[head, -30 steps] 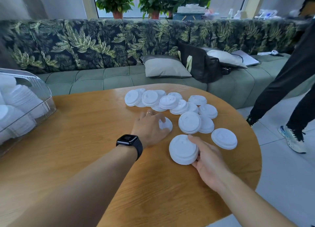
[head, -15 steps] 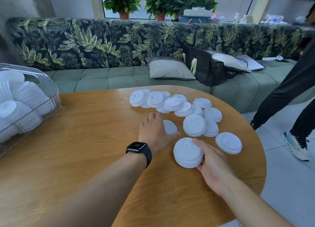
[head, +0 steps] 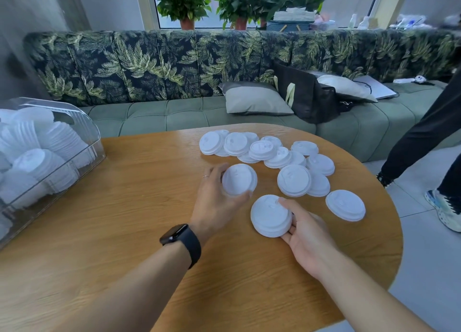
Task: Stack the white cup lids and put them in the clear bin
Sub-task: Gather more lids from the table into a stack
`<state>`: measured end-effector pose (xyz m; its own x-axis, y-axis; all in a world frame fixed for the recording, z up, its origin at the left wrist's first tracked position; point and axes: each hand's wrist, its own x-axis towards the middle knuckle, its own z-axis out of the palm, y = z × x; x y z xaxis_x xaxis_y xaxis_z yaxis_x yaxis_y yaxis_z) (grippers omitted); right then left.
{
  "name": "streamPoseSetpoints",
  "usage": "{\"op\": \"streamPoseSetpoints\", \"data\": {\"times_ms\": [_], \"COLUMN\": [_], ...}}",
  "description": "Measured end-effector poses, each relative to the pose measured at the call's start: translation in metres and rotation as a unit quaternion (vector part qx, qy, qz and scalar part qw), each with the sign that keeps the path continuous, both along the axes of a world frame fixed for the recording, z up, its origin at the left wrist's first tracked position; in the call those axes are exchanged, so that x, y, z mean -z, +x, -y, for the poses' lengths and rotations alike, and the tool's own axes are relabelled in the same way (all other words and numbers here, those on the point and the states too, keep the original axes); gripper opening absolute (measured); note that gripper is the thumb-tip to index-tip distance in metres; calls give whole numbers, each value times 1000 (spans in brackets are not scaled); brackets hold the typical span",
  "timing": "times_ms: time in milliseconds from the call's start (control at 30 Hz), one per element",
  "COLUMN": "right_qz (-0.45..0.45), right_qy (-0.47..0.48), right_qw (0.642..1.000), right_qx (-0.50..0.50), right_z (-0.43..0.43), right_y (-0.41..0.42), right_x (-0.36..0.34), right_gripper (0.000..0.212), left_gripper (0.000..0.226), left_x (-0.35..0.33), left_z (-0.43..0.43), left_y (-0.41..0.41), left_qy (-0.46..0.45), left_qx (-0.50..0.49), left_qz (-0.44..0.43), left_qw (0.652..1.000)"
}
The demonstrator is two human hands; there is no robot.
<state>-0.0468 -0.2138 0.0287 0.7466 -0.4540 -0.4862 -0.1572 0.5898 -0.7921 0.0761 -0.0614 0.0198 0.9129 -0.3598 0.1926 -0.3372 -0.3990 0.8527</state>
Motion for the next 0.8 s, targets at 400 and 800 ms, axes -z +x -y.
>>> {"op": "streamPoseSetpoints", "data": {"times_ms": [400,800], "right_qz": [16,42], "right_qy": [-15,13], "right_qw": [994,987], "right_qx": [-106,-156], "right_z": [-65,-71], "right_y": [19,22], "right_x": [4,8], "right_gripper": [28,42], "left_gripper": [81,69], "left_x": [2,11], "left_z": [-88,-96], "left_y": [-37,-57], "left_qy": [-56,-20], "left_qx": [31,26], "left_qz": [-13,25], "left_qw": [998,999]}}
